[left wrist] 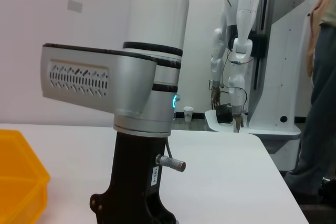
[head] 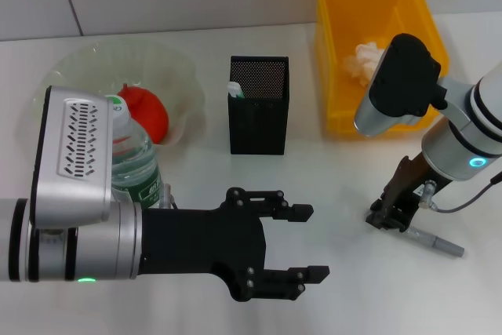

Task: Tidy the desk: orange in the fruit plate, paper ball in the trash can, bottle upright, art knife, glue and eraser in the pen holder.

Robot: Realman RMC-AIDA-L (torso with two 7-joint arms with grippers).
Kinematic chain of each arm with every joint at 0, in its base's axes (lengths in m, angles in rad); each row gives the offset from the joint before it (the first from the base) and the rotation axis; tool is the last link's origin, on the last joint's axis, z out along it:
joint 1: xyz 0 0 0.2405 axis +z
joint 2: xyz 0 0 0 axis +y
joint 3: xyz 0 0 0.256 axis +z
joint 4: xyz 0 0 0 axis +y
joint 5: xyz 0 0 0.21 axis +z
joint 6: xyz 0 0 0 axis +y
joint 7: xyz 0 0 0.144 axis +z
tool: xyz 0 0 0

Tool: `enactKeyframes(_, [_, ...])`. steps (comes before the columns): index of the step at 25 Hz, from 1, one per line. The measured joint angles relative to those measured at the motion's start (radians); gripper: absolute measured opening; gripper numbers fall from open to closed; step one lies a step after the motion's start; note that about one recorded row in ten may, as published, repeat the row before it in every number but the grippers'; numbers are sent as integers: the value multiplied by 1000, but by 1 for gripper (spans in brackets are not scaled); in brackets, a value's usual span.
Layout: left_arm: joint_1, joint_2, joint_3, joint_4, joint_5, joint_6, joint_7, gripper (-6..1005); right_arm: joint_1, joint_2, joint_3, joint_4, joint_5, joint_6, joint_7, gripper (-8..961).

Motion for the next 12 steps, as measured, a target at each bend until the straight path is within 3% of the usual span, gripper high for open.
enactKeyframes(12, [0,0,0,0,0,-2,0,698,-46,-1,8,-177,1,-6,16,138])
